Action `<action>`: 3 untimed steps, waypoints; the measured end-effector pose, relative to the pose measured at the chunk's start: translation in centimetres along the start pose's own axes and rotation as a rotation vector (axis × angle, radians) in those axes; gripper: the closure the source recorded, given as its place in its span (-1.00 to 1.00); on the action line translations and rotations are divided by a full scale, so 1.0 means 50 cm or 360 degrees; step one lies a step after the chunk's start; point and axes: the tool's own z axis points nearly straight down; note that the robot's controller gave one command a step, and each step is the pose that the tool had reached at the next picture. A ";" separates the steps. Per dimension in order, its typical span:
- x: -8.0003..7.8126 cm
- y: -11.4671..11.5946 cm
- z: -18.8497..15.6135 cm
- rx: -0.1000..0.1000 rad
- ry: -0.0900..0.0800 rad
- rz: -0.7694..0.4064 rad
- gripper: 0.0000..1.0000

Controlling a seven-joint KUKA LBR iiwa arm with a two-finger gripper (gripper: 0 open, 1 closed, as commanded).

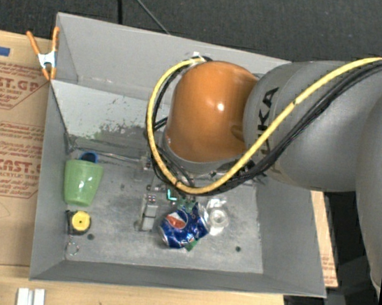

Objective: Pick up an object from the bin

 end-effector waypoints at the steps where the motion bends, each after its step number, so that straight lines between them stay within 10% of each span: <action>1: -0.016 -0.122 0.134 0.0004 -0.0003 -0.0227 -1.00; 2: 0.039 -0.222 0.184 0.0003 -0.0004 -0.0482 -1.00; 3: 0.037 -0.219 0.181 0.0000 -0.0010 -0.0482 1.00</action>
Offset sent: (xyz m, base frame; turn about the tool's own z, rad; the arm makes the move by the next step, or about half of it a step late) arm 0.0086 -0.0587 -0.0638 -0.1455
